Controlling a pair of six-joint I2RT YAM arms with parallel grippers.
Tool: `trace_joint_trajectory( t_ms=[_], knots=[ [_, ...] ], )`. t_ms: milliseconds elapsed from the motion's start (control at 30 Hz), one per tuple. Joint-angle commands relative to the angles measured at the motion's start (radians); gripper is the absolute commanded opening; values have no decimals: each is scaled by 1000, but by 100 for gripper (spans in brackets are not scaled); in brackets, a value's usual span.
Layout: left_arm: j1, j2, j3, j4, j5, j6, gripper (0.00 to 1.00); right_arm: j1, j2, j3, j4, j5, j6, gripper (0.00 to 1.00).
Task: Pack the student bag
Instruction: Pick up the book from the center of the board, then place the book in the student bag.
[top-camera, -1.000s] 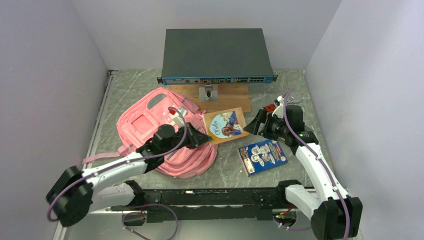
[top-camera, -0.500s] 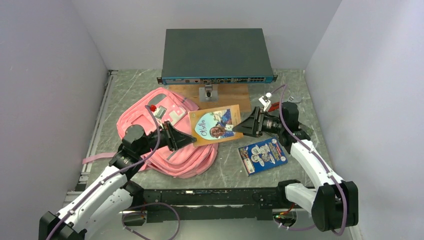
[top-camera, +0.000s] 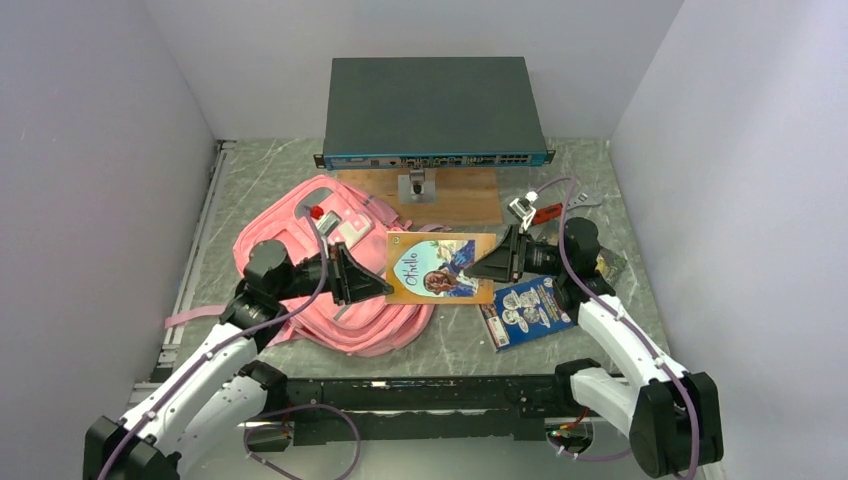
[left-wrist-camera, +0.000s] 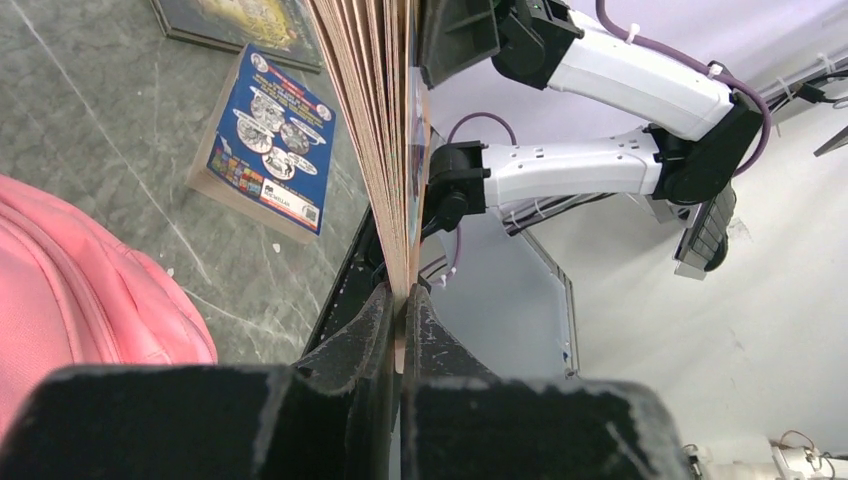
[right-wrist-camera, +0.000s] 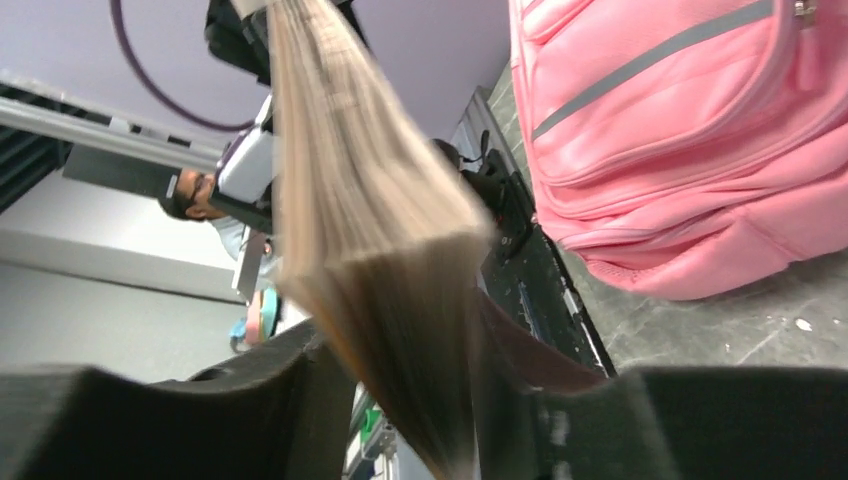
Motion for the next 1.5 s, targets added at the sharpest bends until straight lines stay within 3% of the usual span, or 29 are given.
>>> trace_joint_trajectory(
  t_ms=[0,33,100,133,233,300,400,600,800,967,1233,1367,1467],
  knots=[
    [12,50,36,110,64,-16,0,33,-45,-35,202,-36,119,38],
    [12,61,45,103,62,-9,0,36,-51,-42,216,-35,136,30],
    [12,80,97,-49,9,81,1,38,-61,-16,117,-25,83,0],
    [12,89,132,-167,-57,144,14,38,-69,14,9,-4,14,0],
    [11,127,237,-538,-324,267,76,38,-95,143,-443,164,-248,0],
    [3,148,272,-638,-421,316,89,37,-90,230,-678,323,-364,0],
    [-62,133,250,-652,-547,346,91,37,-99,319,-905,580,-437,0],
    [-391,227,295,-680,-872,388,88,37,-145,388,-1081,888,-481,0],
    [-551,475,393,-706,-1005,448,77,37,-174,386,-1148,1017,-436,0],
    [-597,613,454,-735,-1102,500,63,37,-212,376,-1187,1069,-410,0],
    [-600,641,450,-735,-1152,536,44,37,-243,316,-1209,1136,-284,0],
    [-601,646,478,-791,-1169,538,20,37,-235,301,-1160,1038,-327,0],
    [-600,580,466,-763,-1200,560,7,37,-216,300,-1127,949,-310,0]
  ],
)
